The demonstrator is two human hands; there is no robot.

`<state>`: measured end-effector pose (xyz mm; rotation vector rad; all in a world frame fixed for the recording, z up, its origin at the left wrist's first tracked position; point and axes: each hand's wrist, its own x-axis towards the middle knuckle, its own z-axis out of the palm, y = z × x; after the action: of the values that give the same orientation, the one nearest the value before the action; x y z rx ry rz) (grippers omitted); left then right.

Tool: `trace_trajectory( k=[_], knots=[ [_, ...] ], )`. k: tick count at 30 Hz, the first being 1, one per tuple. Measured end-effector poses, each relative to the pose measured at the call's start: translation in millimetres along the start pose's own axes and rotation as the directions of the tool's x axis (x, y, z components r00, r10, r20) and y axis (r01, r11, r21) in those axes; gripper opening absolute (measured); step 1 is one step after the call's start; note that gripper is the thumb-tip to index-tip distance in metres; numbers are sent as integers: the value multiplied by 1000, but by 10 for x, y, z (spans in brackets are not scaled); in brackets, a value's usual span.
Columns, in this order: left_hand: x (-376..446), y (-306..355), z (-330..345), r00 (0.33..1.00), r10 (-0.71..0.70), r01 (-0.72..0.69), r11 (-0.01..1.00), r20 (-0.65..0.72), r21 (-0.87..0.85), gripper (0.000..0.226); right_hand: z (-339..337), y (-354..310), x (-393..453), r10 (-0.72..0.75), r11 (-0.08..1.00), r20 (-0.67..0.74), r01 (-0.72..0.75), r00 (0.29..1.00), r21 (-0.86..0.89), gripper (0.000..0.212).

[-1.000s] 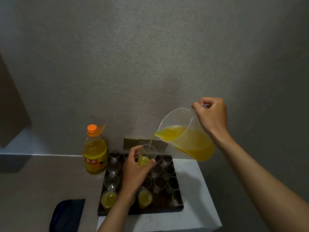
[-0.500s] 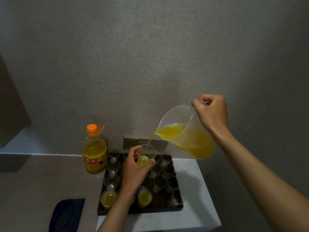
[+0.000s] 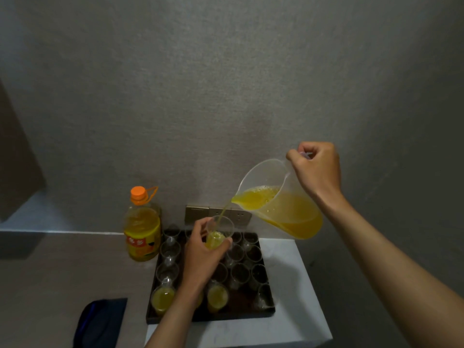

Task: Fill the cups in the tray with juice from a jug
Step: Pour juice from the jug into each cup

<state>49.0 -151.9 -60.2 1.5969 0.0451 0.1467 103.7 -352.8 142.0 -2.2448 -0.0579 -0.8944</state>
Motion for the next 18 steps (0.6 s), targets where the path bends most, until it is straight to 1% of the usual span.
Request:
trace_trajectory(
  k=[18],
  knots=[
    [28,-21,5,1000,-20,20,1000,-8,-3,54,9,35,40,0,1000,1,0,1000,-28,38]
  ],
)
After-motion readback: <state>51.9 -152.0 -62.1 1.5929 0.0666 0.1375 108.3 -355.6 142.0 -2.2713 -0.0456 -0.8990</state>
